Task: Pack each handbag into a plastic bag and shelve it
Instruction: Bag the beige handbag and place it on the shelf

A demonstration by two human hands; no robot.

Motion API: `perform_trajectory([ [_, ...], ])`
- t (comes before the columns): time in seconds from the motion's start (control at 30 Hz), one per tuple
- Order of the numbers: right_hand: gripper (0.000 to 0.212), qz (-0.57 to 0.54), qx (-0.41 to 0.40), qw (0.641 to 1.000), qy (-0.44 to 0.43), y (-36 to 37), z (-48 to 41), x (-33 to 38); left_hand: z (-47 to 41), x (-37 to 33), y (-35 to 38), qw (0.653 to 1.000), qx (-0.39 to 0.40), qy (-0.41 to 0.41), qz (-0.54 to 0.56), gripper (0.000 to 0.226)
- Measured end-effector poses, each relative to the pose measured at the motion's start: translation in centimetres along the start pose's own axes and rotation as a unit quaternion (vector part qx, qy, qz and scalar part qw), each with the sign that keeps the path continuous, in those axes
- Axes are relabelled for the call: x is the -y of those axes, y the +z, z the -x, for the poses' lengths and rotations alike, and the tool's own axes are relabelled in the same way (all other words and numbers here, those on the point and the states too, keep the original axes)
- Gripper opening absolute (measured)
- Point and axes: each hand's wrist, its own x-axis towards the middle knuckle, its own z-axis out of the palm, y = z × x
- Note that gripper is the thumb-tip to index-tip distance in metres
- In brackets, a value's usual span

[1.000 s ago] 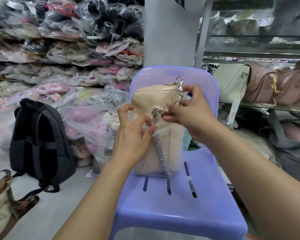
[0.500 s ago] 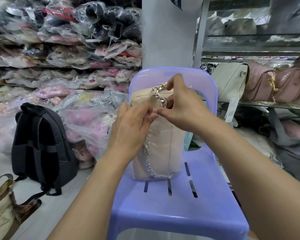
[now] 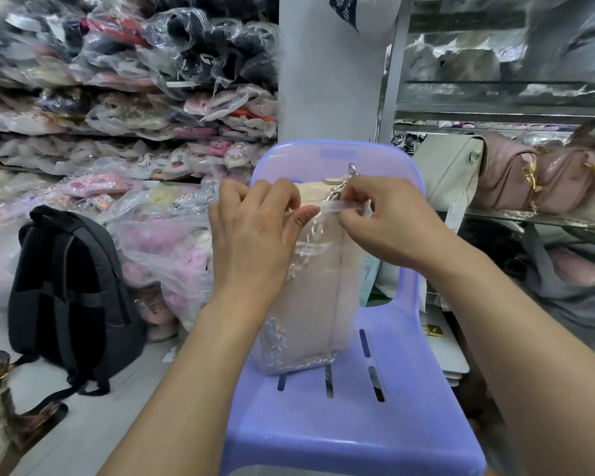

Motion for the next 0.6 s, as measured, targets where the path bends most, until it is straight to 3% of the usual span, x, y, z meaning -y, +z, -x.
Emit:
perform_trajectory([
  [0.13,0.009,-0.024,-0.07,0.997,-0.021,1.0,-0.1,-1.1,-0.8,-0.3,-0.9,0.994,0.043,-0.05,0.086,0.03],
  [0.27,0.032,-0.003,-0.097,0.995,0.026,1.1,0.3,-3.4,-1.9,-0.7,-1.7,0.969,0.042,-0.142,0.196,0.025],
  [0.4,0.018,-0.139,-0.036,0.985,0.099,0.8,0.5,-4.8,-2.4,-0.8,-1.7,0.936,0.013,-0.21,0.283,0.025],
  [0.47,0.009,-0.234,0.005,0.964,0.124,1.4,0.7,-4.8,-2.1,-0.5,-1.4,0.929,0.001,-0.219,0.299,0.019],
  [0.53,0.016,-0.299,0.009,0.944,0.14,2.1,0.8,-5.0,-1.5,-0.3,-1.0,0.937,-0.036,-0.202,0.282,0.01],
  [0.6,0.023,-0.308,-0.009,0.941,0.14,2.4,1.0,-5.3,-1.0,0.2,-0.4,0.944,-0.045,-0.235,0.225,0.019],
])
